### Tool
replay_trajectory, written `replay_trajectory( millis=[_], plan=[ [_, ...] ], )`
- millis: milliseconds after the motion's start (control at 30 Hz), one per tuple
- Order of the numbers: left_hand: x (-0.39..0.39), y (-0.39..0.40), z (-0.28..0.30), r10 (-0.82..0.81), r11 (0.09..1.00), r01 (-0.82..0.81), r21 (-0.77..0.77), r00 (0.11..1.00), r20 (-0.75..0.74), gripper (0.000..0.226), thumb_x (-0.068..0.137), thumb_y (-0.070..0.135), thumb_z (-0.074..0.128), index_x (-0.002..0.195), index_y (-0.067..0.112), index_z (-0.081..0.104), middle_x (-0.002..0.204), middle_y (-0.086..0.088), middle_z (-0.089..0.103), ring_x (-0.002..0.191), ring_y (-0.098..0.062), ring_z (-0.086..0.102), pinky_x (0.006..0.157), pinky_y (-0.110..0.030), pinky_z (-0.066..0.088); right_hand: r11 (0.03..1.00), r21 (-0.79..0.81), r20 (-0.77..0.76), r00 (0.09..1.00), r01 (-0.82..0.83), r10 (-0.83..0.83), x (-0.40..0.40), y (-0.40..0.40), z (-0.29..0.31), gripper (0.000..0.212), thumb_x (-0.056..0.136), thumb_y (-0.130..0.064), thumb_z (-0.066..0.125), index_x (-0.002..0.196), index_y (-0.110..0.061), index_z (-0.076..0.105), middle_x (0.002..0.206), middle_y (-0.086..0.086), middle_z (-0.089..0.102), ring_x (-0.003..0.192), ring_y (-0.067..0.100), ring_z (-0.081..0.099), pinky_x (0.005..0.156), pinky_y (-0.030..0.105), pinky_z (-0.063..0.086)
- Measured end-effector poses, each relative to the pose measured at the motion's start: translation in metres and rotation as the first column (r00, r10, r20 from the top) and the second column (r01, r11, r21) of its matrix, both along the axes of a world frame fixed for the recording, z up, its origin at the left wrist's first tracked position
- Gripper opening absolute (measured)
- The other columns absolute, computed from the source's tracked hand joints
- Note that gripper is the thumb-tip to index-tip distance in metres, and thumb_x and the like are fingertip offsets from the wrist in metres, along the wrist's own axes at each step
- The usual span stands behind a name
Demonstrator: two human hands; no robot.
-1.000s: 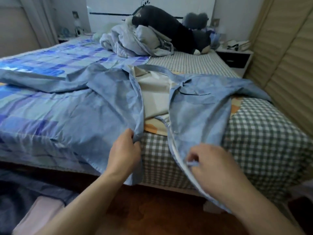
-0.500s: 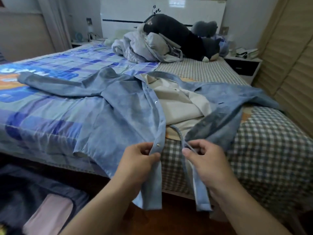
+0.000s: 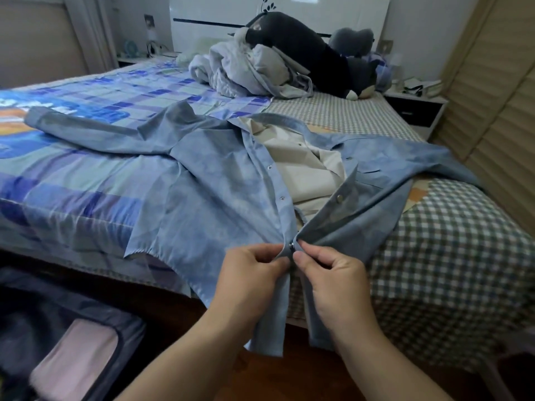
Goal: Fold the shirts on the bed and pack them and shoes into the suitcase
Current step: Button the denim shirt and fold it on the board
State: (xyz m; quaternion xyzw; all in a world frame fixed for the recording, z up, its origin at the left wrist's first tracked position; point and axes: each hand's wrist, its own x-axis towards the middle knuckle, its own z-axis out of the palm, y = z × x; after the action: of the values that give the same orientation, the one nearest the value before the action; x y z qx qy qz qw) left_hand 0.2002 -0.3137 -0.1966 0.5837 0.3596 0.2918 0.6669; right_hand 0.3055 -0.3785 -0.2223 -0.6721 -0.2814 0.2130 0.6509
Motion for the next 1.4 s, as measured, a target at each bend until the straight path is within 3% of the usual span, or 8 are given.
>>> replay_trajectory(
  millis=[567,633,733,833,933,1067,1267,1400],
  plan=[
    [-0.001,-0.004,-0.030,0.084,0.913,0.032,0.407,0.961,-0.262,0.028,0.088,0.014,0.073,0.089,0.041,0.078,0.079,0.006,0.071,0.082,-0.004,0.067,0.078,-0.025,0.052,0.996,-0.073,0.408,0.913,0.046,-0.012,-0.002,-0.019,-0.022,0.017,0.085,-0.003,0.077,0.085,-0.019,0.081,0.078,-0.014,0.069,0.079,0.001,0.068,0.075,0.011,0.047],
    [-0.005,-0.001,-0.032,-0.041,0.862,0.265,0.433,0.886,-0.462,0.022,0.091,0.019,0.068,0.086,0.039,0.076,0.076,0.010,0.072,0.081,-0.001,0.066,0.067,-0.012,0.043,0.963,-0.266,0.549,0.829,0.054,0.105,0.006,-0.030,-0.028,0.011,0.089,-0.012,0.074,0.092,-0.020,0.081,0.084,-0.009,0.069,0.085,0.005,0.067,0.078,0.016,0.049],
    [-0.011,0.011,-0.039,-0.050,0.762,0.515,0.392,0.651,-0.758,0.019,0.094,0.034,0.057,0.079,0.029,0.068,0.077,0.002,0.068,0.081,-0.015,0.064,0.065,-0.020,0.044,0.665,-0.742,0.501,0.730,0.086,0.465,0.014,-0.038,-0.027,0.022,0.092,-0.040,0.064,0.103,-0.024,0.075,0.101,-0.003,0.069,0.102,0.017,0.065,0.085,0.032,0.050],
    [0.002,0.029,-0.033,0.222,0.793,0.234,0.562,0.748,-0.625,0.019,0.096,0.039,0.054,0.092,0.024,0.067,0.094,0.002,0.070,0.093,-0.022,0.064,0.081,-0.037,0.051,0.827,-0.496,0.605,0.789,0.264,0.111,0.035,-0.031,-0.001,0.014,0.096,-0.035,0.061,0.104,-0.026,0.068,0.102,-0.009,0.065,0.090,0.009,0.062,0.073,0.026,0.049],
    [0.028,0.037,-0.020,0.263,0.892,-0.004,0.452,0.818,-0.512,0.026,0.096,0.049,0.053,0.087,0.024,0.057,0.091,0.001,0.066,0.090,-0.023,0.062,0.080,-0.039,0.050,0.893,-0.275,0.621,0.775,0.356,-0.118,0.043,-0.005,0.019,0.023,0.091,-0.038,0.067,0.095,-0.023,0.050,0.095,-0.009,0.054,0.080,0.007,0.053,0.066,0.023,0.040],
    [0.059,0.045,-0.031,0.313,0.857,0.054,0.513,0.735,-0.601,0.042,0.095,0.061,0.049,0.097,0.019,0.049,0.109,-0.008,0.065,0.103,-0.039,0.061,0.081,-0.043,0.048,0.865,-0.354,0.636,0.769,0.355,-0.055,0.038,0.032,-0.010,0.050,0.080,-0.048,0.078,0.105,-0.021,0.044,0.110,0.002,0.053,0.104,0.023,0.054,0.087,0.035,0.044],
    [0.072,0.052,-0.048,0.383,0.805,0.117,0.581,0.644,-0.662,0.053,0.093,0.069,0.047,0.105,0.018,0.051,0.117,-0.007,0.064,0.107,-0.039,0.062,0.076,-0.041,0.041,0.792,-0.388,0.646,0.752,0.472,-0.132,0.045,0.046,-0.031,0.024,0.093,-0.021,0.066,0.111,-0.015,0.052,0.116,0.007,0.060,0.110,0.031,0.059,0.089,0.038,0.042],
    [0.073,0.044,-0.052,0.387,0.792,0.129,0.597,0.651,-0.654,0.047,0.092,0.067,0.051,0.102,0.021,0.051,0.112,-0.003,0.064,0.103,-0.037,0.064,0.080,-0.043,0.050,0.799,-0.434,0.445,0.870,0.416,-0.212,0.053,0.048,-0.021,0.016,0.094,-0.020,0.067,0.109,-0.017,0.063,0.110,0.004,0.069,0.107,0.027,0.062,0.084,0.031,0.042]
  ],
)
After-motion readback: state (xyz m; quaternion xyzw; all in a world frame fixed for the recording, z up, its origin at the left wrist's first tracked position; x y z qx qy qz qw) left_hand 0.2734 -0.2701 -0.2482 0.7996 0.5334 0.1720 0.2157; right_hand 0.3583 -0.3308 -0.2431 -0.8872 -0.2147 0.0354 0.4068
